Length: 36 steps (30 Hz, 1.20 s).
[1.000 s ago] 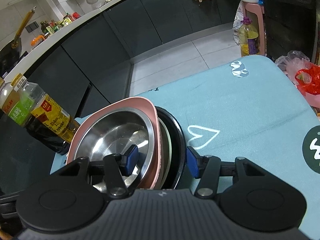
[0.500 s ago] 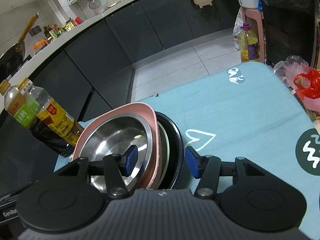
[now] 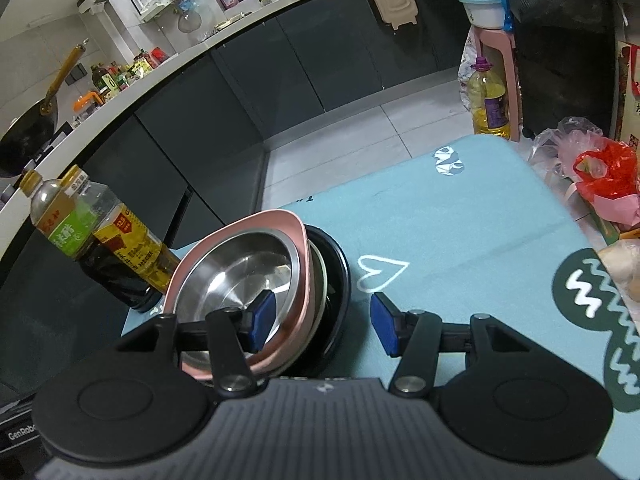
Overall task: Organize plates and bowls
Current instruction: 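Open the right tool and withdraw it from the stack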
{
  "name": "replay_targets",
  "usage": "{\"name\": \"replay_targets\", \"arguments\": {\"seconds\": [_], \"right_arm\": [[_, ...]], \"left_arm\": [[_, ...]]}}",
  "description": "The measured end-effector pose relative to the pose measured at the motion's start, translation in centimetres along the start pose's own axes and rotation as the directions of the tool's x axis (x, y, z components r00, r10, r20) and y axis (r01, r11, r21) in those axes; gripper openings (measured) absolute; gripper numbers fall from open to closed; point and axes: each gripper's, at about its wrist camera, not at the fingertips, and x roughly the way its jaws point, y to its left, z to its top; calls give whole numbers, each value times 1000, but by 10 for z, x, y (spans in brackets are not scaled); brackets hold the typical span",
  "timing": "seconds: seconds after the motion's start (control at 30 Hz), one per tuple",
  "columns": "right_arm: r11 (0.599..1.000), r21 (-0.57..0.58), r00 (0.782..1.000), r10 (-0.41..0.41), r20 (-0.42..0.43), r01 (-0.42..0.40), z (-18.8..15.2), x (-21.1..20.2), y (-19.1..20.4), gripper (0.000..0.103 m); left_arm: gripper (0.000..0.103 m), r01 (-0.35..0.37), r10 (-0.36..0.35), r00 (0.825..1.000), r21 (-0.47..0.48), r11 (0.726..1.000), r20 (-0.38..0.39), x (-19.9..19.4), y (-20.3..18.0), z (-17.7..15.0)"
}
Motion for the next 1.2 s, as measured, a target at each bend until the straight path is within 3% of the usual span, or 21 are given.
{"name": "replay_targets", "arguments": {"seconds": [0.5, 1.2], "right_arm": [[999, 35, 1000, 9, 2, -9, -15, -20, -1, 48], [1000, -27, 999, 16, 32, -16, -31, -54, 16, 48]], "left_arm": [[61, -4, 3, 1000, -25, 1000, -10, -18, 3, -19], [61, 13, -14, 1000, -23, 1000, -15, -38, -5, -33]]}}
